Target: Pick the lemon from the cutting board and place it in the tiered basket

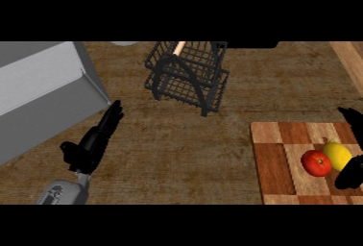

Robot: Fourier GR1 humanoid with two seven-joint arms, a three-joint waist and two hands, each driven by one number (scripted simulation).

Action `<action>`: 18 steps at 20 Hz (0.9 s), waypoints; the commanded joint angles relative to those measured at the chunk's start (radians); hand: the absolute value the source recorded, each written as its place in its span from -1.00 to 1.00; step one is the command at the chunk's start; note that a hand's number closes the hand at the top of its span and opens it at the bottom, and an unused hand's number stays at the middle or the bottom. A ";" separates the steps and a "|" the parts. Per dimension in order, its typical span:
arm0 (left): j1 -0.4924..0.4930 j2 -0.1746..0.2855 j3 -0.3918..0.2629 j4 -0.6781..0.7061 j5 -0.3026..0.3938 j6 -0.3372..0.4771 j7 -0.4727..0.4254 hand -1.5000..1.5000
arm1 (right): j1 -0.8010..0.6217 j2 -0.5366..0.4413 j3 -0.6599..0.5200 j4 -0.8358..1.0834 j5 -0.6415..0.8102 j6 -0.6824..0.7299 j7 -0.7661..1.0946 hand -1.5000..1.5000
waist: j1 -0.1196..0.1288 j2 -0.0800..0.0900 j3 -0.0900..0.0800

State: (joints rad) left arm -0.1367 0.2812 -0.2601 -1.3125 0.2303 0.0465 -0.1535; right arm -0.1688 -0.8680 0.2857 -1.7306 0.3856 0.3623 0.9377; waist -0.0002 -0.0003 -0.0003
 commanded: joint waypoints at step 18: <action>0.009 -0.103 0.072 -0.084 -0.134 -0.021 0.107 0.00 | 0.112 0.215 -0.178 0.269 0.299 -0.006 -0.257 -1.00 | -0.001 0.000 0.000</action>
State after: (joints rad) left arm -0.1177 0.2019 -0.1915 -1.3620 0.1270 0.0142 -0.0983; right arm -0.0740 -0.6625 0.1480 -1.4874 0.6536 0.3318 0.7343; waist 0.0005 -0.0002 0.0002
